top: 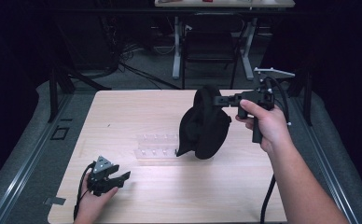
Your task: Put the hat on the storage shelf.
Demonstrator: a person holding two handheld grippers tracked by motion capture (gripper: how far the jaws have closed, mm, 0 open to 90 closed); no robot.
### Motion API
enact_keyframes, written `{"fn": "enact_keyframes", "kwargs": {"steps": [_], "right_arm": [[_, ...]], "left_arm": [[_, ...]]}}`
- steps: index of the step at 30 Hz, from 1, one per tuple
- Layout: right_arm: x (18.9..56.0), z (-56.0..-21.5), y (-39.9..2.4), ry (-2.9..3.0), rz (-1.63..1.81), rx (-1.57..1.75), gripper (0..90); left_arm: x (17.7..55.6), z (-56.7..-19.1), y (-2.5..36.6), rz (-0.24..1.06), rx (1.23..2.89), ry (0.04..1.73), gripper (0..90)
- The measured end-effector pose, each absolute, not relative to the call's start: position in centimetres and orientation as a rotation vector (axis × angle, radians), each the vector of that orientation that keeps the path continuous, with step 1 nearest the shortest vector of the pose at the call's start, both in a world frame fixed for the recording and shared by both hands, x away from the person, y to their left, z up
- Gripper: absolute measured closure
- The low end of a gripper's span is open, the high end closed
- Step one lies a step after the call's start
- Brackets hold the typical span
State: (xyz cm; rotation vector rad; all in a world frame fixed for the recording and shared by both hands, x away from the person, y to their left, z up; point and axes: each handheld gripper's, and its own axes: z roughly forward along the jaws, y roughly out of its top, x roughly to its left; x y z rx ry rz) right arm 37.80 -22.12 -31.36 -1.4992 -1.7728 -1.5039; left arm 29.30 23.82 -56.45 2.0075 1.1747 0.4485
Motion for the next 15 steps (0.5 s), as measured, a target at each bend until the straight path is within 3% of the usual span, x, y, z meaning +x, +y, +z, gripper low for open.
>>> {"fn": "enact_keyframes", "kwargs": {"steps": [15], "right_arm": [[39.3, -32.2, -20.5, -1.768, -1.474, -1.514, 88.1]], "left_arm": [[29.3, -56.4, 23.8, 0.449, 2.003, 1.172, 43.2]]}}
